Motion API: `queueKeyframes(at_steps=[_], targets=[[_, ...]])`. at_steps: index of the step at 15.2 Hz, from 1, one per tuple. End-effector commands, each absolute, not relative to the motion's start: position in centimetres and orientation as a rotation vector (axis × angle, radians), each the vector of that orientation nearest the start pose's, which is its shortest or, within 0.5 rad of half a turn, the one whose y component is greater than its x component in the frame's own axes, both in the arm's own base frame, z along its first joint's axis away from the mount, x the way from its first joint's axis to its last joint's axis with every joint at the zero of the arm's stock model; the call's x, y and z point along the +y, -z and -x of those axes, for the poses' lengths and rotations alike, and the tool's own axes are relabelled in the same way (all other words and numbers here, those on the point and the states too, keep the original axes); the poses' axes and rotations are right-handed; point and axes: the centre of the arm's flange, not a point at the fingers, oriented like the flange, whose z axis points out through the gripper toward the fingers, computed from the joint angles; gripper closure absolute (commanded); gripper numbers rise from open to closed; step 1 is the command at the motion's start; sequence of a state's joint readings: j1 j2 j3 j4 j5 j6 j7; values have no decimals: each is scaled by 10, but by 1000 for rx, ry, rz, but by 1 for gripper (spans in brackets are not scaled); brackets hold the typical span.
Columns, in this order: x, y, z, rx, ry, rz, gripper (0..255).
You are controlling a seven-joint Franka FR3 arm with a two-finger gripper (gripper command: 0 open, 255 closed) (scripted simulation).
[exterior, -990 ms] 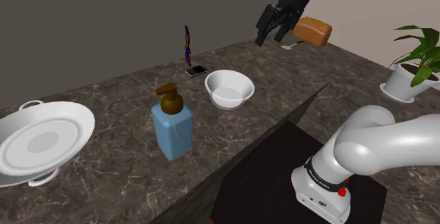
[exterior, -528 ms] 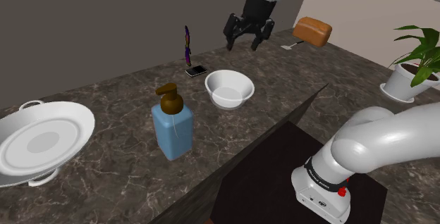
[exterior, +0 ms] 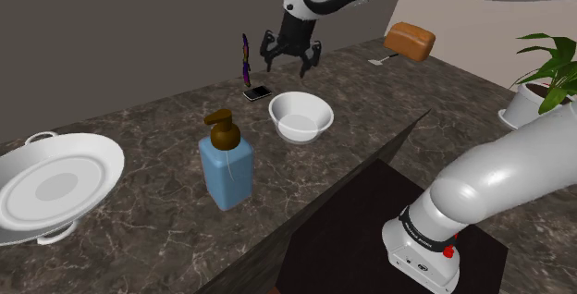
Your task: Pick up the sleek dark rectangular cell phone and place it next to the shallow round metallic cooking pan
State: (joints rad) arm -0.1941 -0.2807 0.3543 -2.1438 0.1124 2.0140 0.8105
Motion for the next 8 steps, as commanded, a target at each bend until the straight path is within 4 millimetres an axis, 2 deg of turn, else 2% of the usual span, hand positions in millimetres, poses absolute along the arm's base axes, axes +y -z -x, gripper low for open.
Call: queueKeyframes(at_steps=[1, 8], targets=[[95, -511, -505, 1173, 165, 2833, 0], [79, -457, -582, 1564, 112, 2644, 0]])
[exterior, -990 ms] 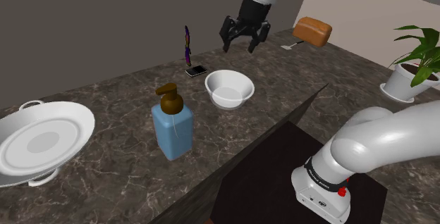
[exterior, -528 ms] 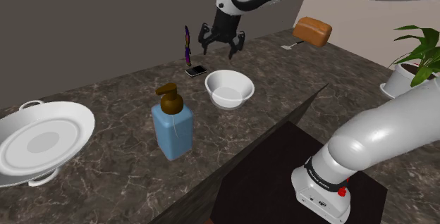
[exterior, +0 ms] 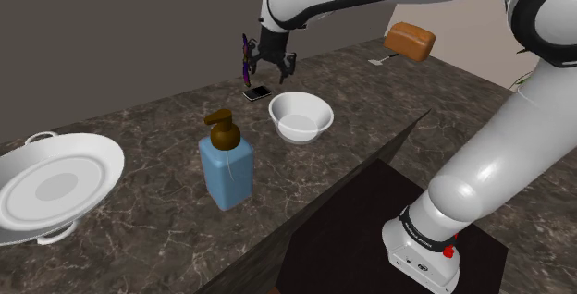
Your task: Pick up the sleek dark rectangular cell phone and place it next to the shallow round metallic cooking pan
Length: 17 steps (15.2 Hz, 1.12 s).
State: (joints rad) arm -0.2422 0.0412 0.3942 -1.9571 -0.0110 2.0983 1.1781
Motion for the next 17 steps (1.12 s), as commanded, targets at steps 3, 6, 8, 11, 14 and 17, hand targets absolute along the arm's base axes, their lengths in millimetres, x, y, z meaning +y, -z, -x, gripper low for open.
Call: queueKeyframes(at_steps=[3, 6, 8, 11, 14, 17], targets=[[66, -433, -612, 1722, 88, 2547, 0], [50, -408, -641, 1875, 64, 2440, 0], [38, -391, -658, 1973, 48, 2363, 0], [22, -371, -677, 2084, 29, 2269, 0], [22, -355, -678, 2084, 29, 2269, 0], [23, -339, -679, 2084, 29, 2269, 0]])
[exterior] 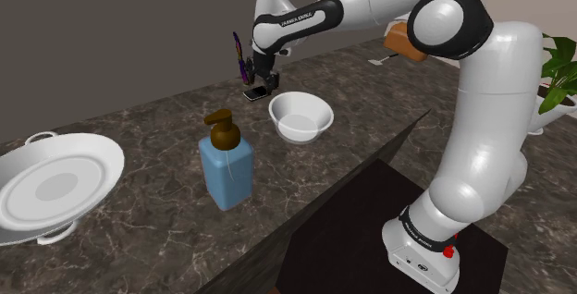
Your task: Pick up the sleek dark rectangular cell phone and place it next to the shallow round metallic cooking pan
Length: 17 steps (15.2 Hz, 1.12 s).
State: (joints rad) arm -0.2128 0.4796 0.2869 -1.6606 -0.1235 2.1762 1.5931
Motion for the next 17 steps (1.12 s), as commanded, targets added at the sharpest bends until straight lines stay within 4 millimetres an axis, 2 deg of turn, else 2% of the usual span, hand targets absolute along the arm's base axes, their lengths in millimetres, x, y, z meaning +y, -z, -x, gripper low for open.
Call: queueKeyframes(at_steps=[1, 9, 10, 17], targets=[[23, -331, -679, 2084, 29, 2269, 0], [23, -331, -679, 2084, 29, 2269, 0], [23, -331, -679, 2084, 29, 2269, 255], [23, -331, -680, 2084, 29, 2269, 255]])
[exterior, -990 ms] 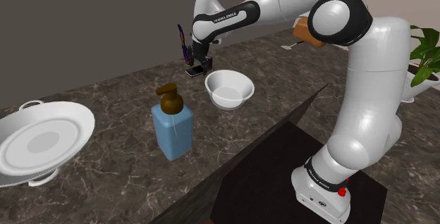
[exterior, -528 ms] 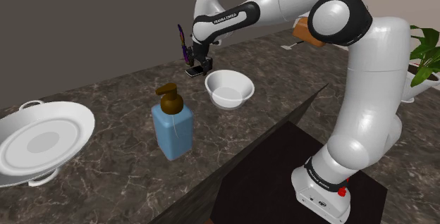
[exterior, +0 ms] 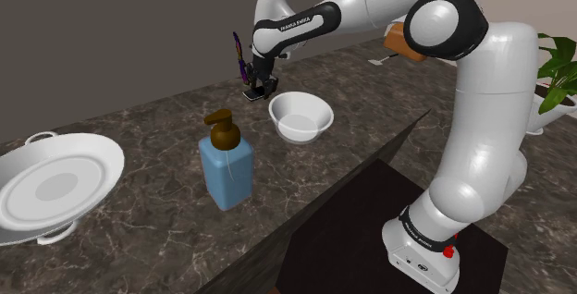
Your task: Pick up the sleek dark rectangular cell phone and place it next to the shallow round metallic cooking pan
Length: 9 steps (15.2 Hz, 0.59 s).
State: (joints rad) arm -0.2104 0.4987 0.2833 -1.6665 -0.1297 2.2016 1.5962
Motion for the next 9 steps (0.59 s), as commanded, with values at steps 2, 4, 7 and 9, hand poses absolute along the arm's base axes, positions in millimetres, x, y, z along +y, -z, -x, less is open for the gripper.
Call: queueKeyframes(at_steps=[2, 4, 7, 9], targets=[[23, -331, -679, 2084, 29, 2269, 255], [23, -341, -679, 2084, 29, 2269, 255], [23, -357, -679, 2084, 29, 2269, 255], [23, -368, -679, 2084, 29, 2269, 255]])
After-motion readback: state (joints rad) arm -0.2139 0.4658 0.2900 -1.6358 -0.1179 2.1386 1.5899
